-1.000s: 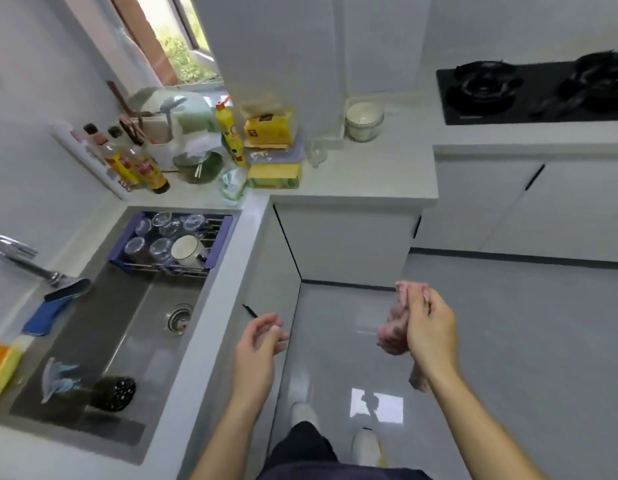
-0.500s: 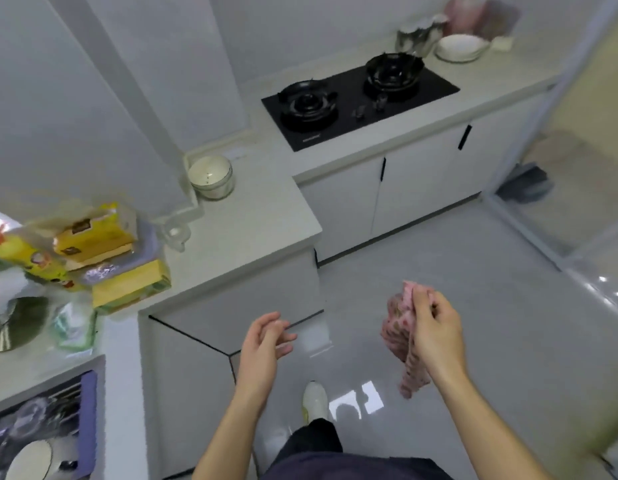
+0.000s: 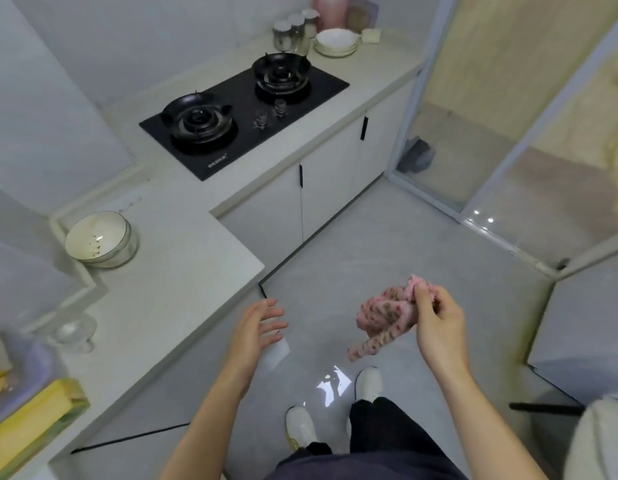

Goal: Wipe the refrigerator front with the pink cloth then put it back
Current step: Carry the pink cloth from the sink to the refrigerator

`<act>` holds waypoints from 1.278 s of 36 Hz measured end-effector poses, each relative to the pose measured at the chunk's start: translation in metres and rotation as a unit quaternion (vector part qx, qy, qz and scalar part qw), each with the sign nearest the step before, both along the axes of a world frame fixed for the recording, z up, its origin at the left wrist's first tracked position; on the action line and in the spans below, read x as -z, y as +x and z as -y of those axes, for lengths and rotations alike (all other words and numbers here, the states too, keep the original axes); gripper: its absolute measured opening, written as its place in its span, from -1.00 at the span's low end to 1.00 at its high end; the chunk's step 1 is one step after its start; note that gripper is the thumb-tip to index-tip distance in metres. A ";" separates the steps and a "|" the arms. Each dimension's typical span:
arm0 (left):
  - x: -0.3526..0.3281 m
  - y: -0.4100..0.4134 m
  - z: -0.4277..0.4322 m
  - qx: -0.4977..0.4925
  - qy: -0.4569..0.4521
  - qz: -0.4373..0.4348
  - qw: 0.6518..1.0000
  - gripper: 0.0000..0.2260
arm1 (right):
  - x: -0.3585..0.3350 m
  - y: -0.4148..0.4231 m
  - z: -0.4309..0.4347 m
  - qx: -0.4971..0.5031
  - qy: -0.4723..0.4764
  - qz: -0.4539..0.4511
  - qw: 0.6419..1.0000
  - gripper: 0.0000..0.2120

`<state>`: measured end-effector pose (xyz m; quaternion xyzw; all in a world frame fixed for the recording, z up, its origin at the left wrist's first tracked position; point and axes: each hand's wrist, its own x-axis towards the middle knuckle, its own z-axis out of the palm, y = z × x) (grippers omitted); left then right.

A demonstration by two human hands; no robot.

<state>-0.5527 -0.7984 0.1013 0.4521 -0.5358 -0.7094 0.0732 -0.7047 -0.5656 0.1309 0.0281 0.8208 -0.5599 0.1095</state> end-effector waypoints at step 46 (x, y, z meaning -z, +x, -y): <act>-0.008 -0.539 -0.017 0.297 -0.098 -0.016 0.950 -0.66 | 0.001 -0.395 -0.088 0.243 -0.038 -0.014 0.969 -0.73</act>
